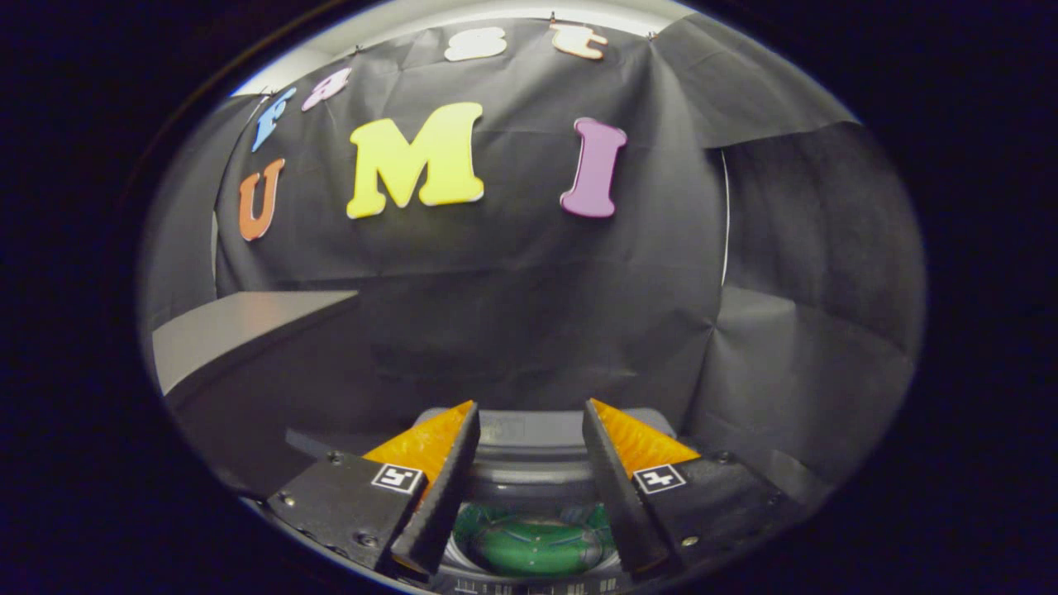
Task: Put the clothes into the washing machine and then close the washing machine lid.
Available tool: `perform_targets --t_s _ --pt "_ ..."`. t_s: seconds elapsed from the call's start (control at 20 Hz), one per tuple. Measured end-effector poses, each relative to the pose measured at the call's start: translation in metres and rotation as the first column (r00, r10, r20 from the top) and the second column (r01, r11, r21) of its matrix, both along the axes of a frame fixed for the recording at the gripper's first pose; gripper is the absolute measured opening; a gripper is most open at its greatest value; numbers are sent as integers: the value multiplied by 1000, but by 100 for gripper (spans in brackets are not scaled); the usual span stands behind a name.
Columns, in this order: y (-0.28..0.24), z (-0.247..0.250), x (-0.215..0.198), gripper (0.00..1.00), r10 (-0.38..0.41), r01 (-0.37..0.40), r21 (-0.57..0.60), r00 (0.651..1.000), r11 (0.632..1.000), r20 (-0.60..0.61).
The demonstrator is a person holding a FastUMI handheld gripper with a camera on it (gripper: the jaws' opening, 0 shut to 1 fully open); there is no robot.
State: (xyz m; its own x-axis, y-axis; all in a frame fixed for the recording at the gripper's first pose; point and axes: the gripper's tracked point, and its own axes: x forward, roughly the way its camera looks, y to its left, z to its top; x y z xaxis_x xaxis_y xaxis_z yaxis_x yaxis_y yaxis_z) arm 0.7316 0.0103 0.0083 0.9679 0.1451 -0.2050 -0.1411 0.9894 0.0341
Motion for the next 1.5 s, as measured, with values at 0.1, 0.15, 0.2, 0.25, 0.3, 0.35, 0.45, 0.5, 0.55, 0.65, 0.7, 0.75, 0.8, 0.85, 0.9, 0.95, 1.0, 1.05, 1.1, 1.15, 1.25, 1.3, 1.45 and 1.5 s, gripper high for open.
perform_targets --t_s 0.1,0.15,0.2,0.25,0.3,0.35,0.45,0.5,0.55,0.65,0.7,0.75,0.8,0.85,0.9,0.95,1.0,1.05,1.1,1.15,1.25,1.3,1.45,1.5 --pt "2 -2 -2 80 -1 1 0 1000 1000 -28" --pt "5 -5 -1 80 0 0 -9 1000 1000 -31" --pt "7 -8 -3 80 5 -6 -16 999 1000 -37" --pt "6 -12 -7 80 12 -13 -19 999 1000 -49" --pt "7 -18 -13 80 20 -21 -18 998 1000 -58" --pt "8 -22 -20 80 21 -22 -18 998 1000 -62" --pt "8 -32 -42 80 21 -23 -19 997 1000 -71" --pt "9 -36 -53 80 22 -23 -13 997 1000 -75" --pt "10 -41 -67 80 23 -24 -11 996 1000 -85" --pt "11 -56 -102 80 23 -25 -15 994 1000 -108" --pt "12 -65 -125 80 24 -27 -21 991 999 -131" --pt "13 -77 -150 80 22 -26 -21 989 999 -144" --pt "17 -86 -181 80 26 -31 -28 987 999 -159" --pt "19 -94 -211 80 18 -25 -37 987 999 -162" --pt "19 -101 -243 80 4 -11 -38 987 999 -162" --pt "21 -108 -276 80 -11 6 -31 985 1000 -171" --pt "24 -111 -308 80 -29 27 -14 986 1000 -164" --pt "27 -112 -340 80 -45 45 -3 987 999 -153" --pt "32 -114 -373 80 -57 57 -1 988 998 -142" --pt "35 -113 -401 80 -68 69 -4 989 998 -131" --pt "36 -105 -454 81 -86 87 2 991 996 -105" --pt "38 -96 -479 81 -90 90 4 993 996 -81" --pt "35 -71 -536 84 -98 97 -27 995 995 -8" --pt "33 -61 -548 86 -102 103 -26 995 994 14"
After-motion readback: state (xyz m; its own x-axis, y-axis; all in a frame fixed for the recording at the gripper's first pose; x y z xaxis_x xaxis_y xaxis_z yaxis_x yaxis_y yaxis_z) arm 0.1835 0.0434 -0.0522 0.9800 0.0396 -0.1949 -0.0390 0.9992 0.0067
